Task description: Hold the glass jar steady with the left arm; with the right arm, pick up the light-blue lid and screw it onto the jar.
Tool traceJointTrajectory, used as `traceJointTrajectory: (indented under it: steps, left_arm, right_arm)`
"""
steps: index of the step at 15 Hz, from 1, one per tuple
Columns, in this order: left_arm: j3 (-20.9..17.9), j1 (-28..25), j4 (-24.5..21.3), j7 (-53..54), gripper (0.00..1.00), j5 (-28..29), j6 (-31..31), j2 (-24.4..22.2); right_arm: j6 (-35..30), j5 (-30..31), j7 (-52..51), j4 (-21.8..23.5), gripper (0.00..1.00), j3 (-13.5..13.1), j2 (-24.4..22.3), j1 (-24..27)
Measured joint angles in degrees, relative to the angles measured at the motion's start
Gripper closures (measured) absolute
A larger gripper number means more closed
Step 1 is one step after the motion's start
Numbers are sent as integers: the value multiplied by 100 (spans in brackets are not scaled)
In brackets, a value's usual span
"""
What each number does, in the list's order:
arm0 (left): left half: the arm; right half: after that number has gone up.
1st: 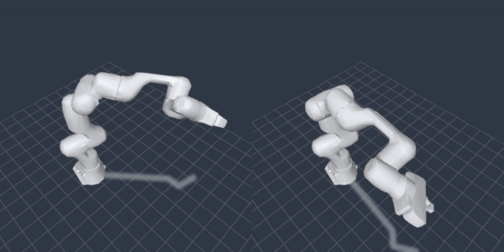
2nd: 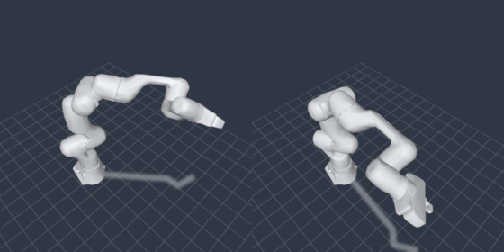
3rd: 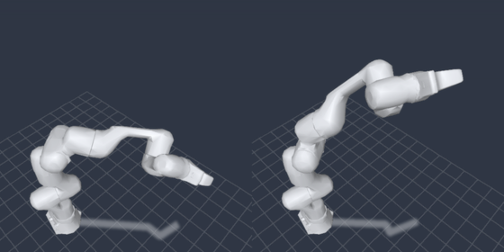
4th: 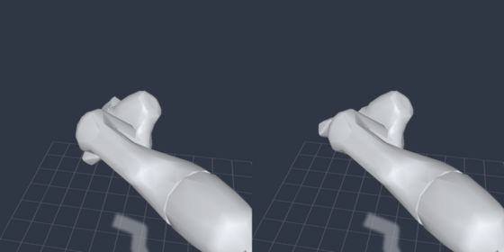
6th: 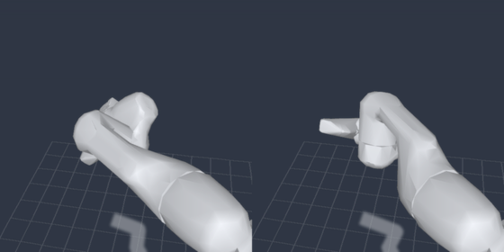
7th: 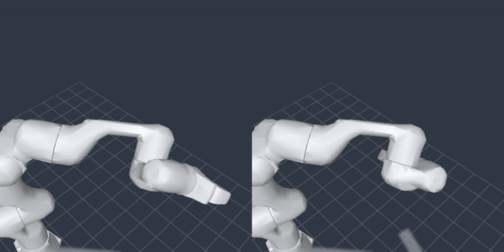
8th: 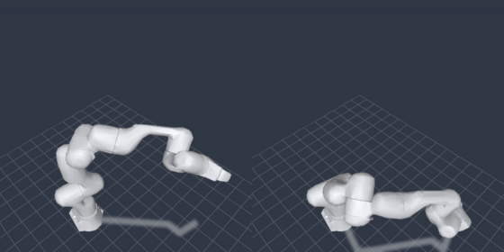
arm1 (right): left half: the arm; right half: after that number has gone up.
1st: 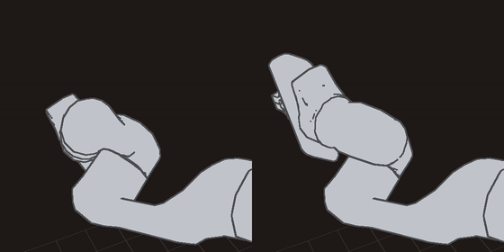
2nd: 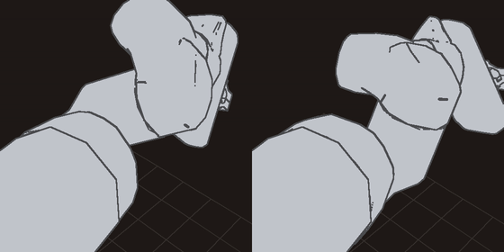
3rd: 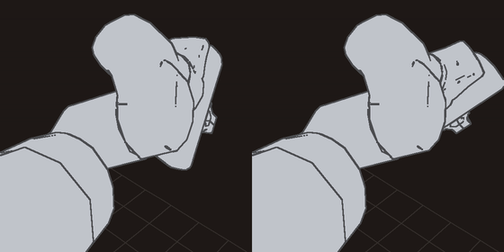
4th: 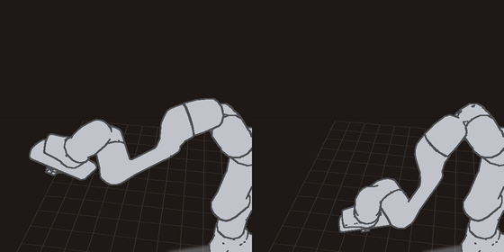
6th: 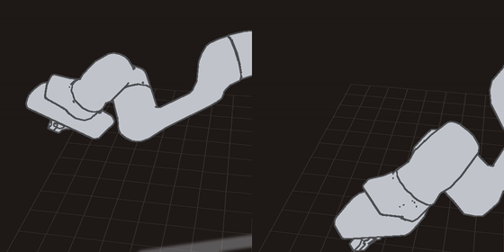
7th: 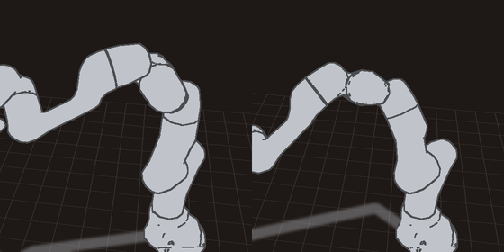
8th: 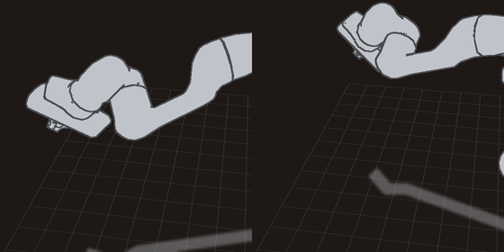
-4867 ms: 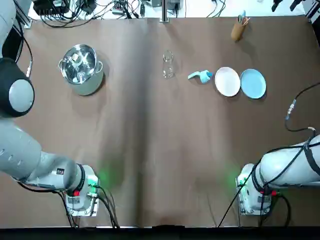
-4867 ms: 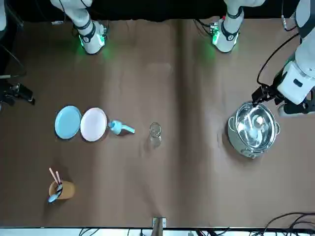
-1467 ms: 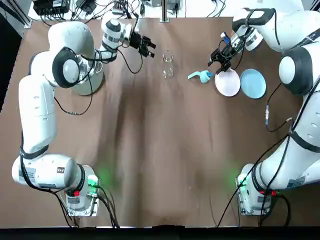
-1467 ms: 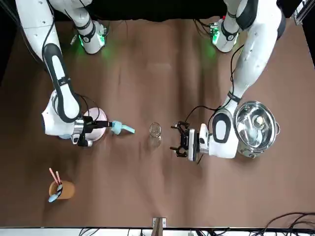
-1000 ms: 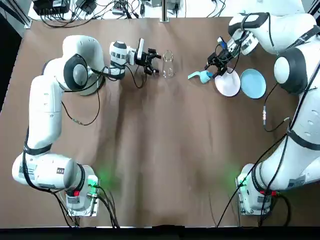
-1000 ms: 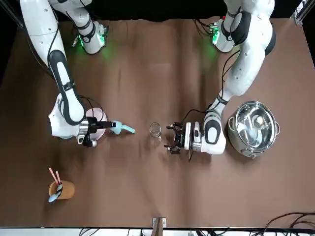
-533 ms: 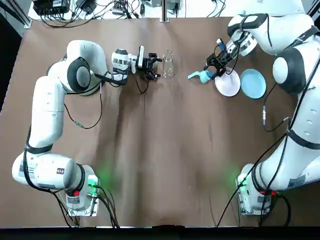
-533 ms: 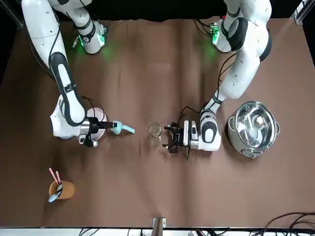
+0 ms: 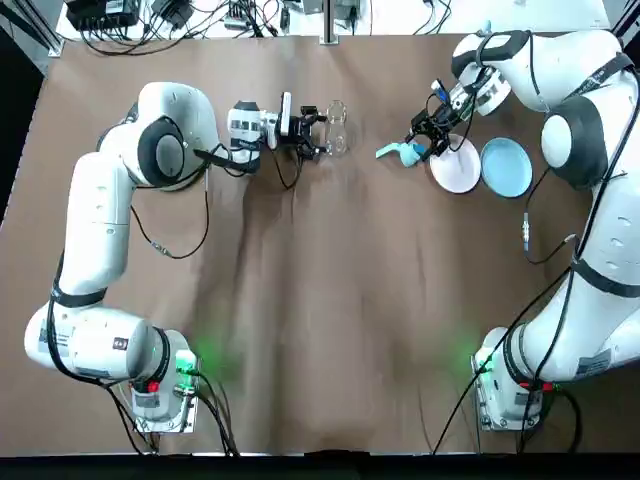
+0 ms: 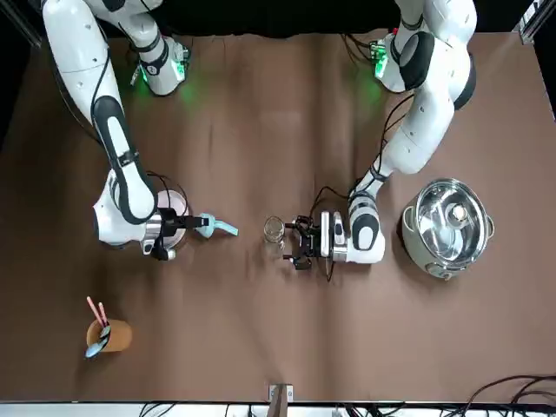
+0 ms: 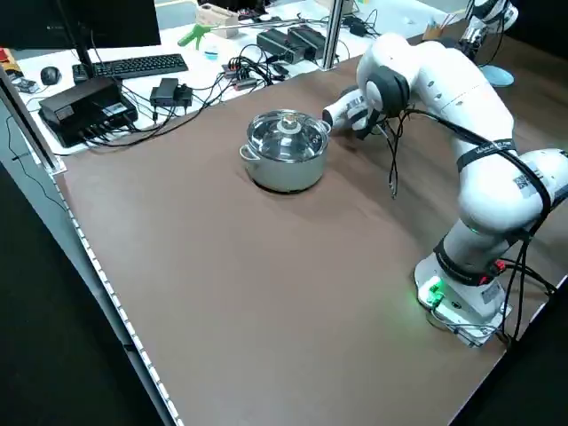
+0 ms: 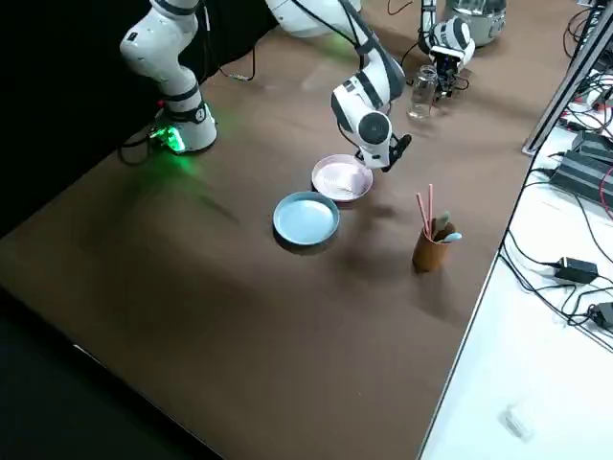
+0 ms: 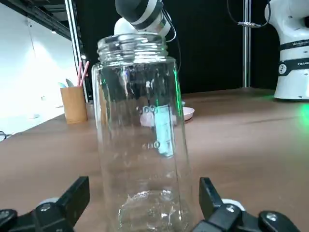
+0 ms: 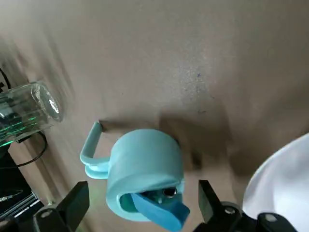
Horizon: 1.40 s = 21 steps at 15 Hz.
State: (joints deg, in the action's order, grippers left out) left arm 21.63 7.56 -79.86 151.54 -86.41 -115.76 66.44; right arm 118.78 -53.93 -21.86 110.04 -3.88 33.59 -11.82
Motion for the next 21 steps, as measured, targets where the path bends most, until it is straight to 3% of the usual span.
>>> traceJointTrajectory:
  steps: [8, 17, 19, 21]
  left_arm:
    - [-2, 148, 63, 0, 0, -1, -102, 26]
    - [-4, 451, 484, 0, 0, -14, -402, 350]
    - [-4, 467, 513, 0, 1, -14, -407, 379]
    - [-2, 481, 532, 5, 5, -15, -405, 383]
  right_arm:
    - [3, -109, -2, -2, 2, 1, 27, -65]
    - [38, -110, -16, -2, 11, 0, 92, -65]
    - [40, -110, -17, -2, 17, 0, 99, -66]
    - [42, -113, -19, -3, 30, 0, 100, -65]
